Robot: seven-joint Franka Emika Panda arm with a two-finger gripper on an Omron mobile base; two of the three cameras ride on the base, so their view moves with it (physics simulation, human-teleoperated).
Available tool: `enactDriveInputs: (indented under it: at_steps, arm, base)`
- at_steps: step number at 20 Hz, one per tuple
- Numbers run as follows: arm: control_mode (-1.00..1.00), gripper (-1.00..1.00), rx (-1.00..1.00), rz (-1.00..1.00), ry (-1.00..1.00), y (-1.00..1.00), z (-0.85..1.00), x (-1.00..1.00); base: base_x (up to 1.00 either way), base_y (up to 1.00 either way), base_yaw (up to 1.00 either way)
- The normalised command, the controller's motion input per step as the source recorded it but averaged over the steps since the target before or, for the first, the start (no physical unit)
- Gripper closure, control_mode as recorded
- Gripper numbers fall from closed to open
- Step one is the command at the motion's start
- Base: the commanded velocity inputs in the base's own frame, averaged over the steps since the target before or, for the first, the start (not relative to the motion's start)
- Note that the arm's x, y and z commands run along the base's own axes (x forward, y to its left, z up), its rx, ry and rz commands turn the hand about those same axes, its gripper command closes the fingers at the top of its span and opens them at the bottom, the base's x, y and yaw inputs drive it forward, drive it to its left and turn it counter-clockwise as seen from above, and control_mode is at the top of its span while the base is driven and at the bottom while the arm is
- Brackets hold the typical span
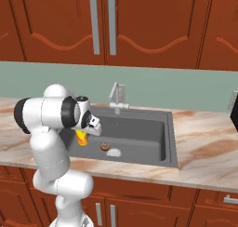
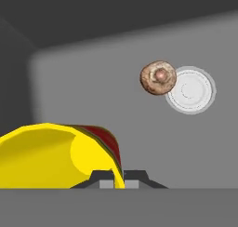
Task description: Pick the cup and bowl and place them in the sink. Then turn on the water.
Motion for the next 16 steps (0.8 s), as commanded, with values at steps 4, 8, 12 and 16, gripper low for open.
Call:
enactDriveInputs:
  at_steps: [4, 8, 12, 16]
  arm:
    - [-1.00, 1.00, 0.00, 0.00, 0.00, 0.08, -0.53, 0.45]
    - [-1.00, 1.00, 0.00, 0.00, 0.00, 0.05, -0.44, 0.47]
    - [-1.00, 1.00, 0.00, 0.00, 0.00, 0.09, -0.47, 0.48]
    - [-1.00, 1.00, 0.00, 0.00, 0.00, 0.13, -0.41, 0.36]
  base:
    - [0.00, 0.00, 0.00]
    - [0.00, 0.00, 0.00]
    - [0.00, 0.00, 0.00]
    - [0.00, 0.00, 0.00]
